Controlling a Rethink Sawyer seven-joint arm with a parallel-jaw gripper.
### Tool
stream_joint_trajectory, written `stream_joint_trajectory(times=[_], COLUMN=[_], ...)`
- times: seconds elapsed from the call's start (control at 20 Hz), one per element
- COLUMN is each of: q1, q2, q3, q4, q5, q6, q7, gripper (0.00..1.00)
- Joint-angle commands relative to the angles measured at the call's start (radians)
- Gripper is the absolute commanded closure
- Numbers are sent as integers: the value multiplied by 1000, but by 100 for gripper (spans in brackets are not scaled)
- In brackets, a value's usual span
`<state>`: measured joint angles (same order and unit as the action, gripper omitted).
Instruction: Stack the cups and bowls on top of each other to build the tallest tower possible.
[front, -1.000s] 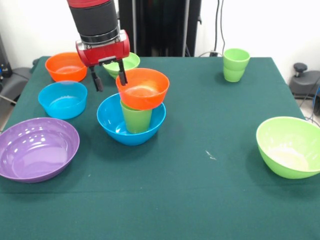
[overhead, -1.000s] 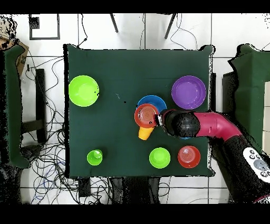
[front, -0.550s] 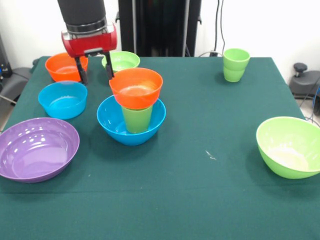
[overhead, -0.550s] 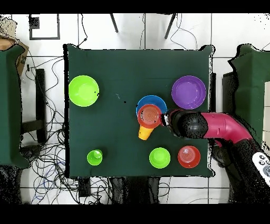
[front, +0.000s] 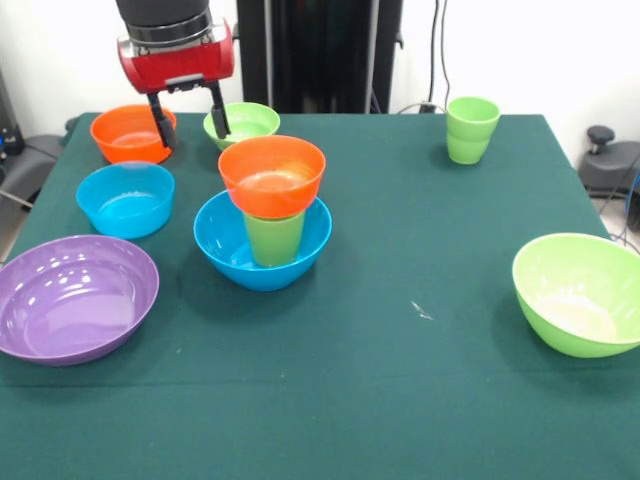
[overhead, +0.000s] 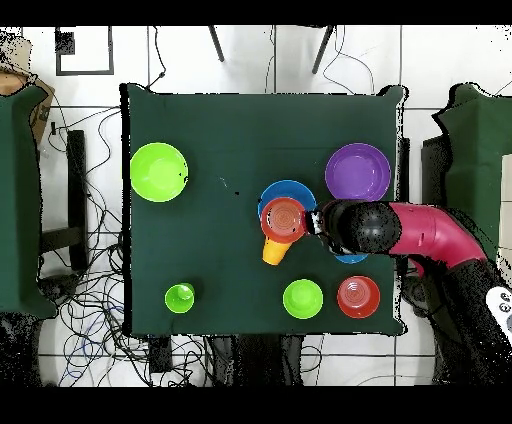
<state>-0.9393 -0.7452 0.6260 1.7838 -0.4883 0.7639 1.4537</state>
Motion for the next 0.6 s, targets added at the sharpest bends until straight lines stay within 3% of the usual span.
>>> stream_joint_trajectory(times=[0.05,0.3,0.6], q1=[53,15,-23], q2=[-4,-54,-136], q3=[-34,-10,20], q4=[-63,-46,-80], q5=[16,50,79], q6=[104,154,322], q7=[21,-35,-159], gripper=[0,0,0])
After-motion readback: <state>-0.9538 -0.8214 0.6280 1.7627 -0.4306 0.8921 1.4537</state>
